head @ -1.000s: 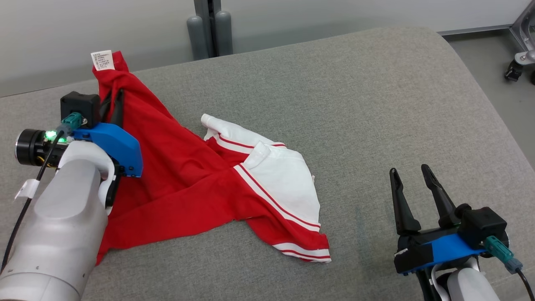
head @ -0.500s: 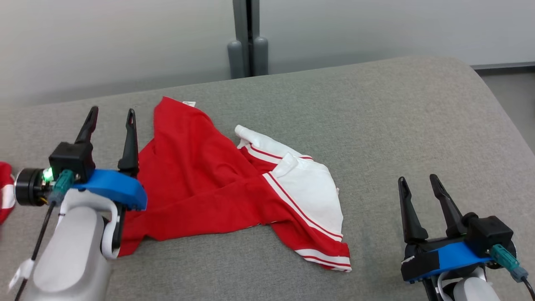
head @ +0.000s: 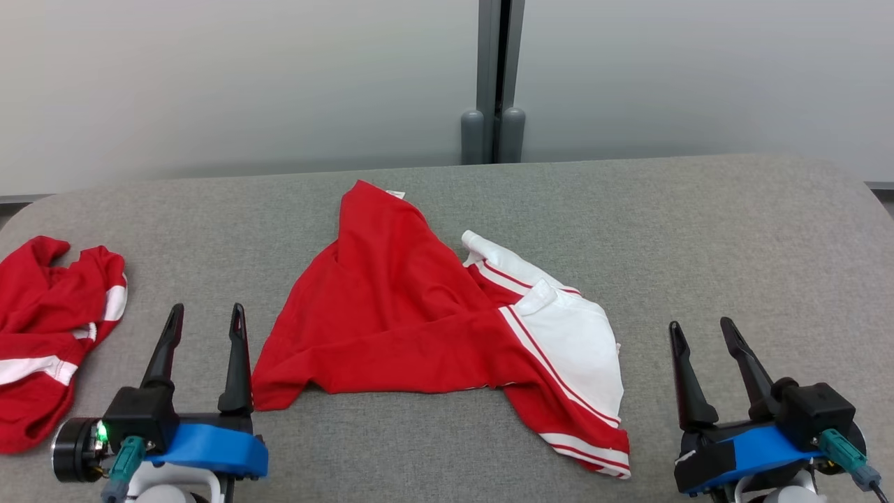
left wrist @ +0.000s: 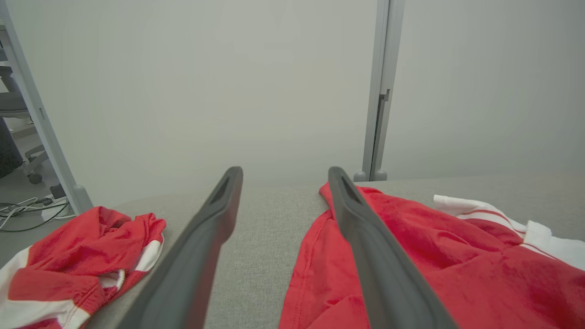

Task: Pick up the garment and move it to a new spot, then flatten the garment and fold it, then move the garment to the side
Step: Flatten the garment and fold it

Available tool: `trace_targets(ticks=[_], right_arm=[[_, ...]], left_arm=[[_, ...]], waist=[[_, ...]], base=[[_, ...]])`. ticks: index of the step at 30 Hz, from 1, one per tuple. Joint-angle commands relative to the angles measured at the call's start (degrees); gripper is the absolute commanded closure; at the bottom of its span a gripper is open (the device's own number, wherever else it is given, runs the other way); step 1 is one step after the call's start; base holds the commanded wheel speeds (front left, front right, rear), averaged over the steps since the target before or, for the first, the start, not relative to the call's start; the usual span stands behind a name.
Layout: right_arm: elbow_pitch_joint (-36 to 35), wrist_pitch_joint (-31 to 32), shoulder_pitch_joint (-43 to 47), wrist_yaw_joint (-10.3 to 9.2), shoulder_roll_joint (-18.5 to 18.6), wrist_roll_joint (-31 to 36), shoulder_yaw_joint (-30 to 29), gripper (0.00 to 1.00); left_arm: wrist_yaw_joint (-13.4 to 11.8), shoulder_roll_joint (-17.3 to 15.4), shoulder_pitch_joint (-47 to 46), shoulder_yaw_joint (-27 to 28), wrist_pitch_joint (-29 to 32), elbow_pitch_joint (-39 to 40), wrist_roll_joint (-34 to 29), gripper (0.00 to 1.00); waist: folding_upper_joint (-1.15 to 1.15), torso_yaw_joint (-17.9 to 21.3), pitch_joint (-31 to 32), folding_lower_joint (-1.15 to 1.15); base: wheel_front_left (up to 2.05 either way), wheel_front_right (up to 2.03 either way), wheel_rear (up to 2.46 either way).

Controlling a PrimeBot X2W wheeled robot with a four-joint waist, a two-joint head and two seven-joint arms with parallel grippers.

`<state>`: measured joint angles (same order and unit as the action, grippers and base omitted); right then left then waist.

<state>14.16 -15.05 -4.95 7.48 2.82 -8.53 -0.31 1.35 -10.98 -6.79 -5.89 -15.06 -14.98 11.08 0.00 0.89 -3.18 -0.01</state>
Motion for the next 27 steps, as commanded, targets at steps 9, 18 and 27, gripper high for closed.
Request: trace_targets(ticks=[9,18,27], right_arm=[[0.85,-0.19,2.07,0.03,0.14,0.47,0.11,0.0],[1.61,-0.19,2.72,0.03,0.13,0.51,0.34,0.0],[2.28,-0.19,2.52,0.03,0.13,0.32,0.67,0.0]], left_arm=[[1.37,3.69,7.38,3.42,-0.17,3.18,-3.28,0.0],[2.42,5.35,9.15,5.62,-0.17,2.68,-5.41,0.0],[3.36,6.26,8.32,6.5,-0.17,2.47,-6.75,0.0]], waist=[[0.0,-1.75,1.86,0.01],[0.0,-2.12,2.52,0.01],[0.0,-1.79,2.62,0.01]], base=[[0.0,0.0,0.0],[0.0,0.0,0.0],[0.0,0.0,0.0]])
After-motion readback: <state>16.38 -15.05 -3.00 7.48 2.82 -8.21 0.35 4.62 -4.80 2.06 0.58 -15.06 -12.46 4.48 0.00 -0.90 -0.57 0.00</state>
